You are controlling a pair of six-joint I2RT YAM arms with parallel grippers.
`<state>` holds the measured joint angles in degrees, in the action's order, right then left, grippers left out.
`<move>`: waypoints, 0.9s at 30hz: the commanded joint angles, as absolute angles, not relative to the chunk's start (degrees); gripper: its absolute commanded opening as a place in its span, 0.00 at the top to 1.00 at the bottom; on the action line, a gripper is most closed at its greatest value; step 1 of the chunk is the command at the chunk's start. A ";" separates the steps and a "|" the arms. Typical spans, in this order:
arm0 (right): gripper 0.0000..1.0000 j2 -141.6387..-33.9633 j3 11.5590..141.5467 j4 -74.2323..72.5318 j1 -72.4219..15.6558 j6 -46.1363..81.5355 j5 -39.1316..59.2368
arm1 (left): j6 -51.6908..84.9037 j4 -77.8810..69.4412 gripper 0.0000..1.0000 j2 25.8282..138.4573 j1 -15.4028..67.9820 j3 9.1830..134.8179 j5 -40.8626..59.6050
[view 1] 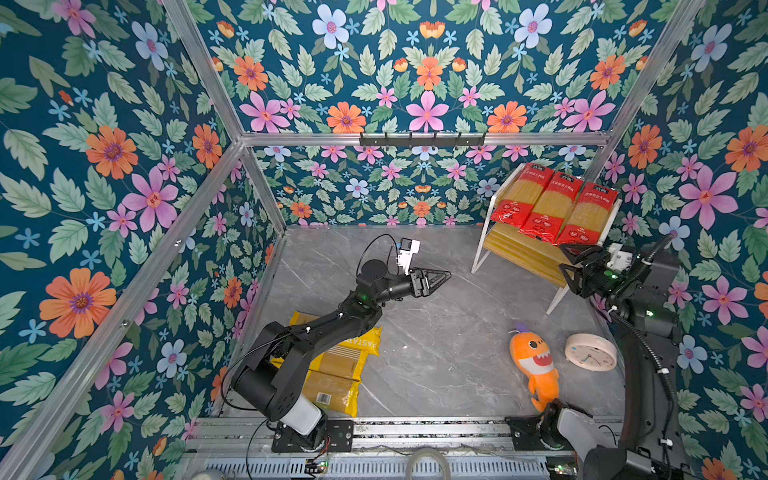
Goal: Place and organize the pasta boxes and bags onto the shelf
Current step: 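Set the bag beside the others on the upper tier and open the right gripper, then move both grippers back toward the yellow pasta bags on the table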
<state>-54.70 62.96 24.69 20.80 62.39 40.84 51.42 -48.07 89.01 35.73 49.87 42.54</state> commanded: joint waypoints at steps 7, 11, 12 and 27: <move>0.39 -47.67 53.00 22.91 -12.82 61.68 11.52 | 39.86 -30.50 0.27 85.78 35.24 50.89 31.41; 0.40 -53.00 45.71 8.47 -34.93 60.91 -3.68 | 35.14 -21.98 0.28 82.57 35.20 48.53 22.92; 0.40 -55.08 45.70 7.02 -37.34 60.71 -5.23 | 34.15 -20.18 0.28 81.62 35.17 47.75 20.93; 0.44 -89.82 60.84 -2.97 -49.28 52.10 4.93 | 35.86 2.39 0.28 67.36 25.09 35.77 8.20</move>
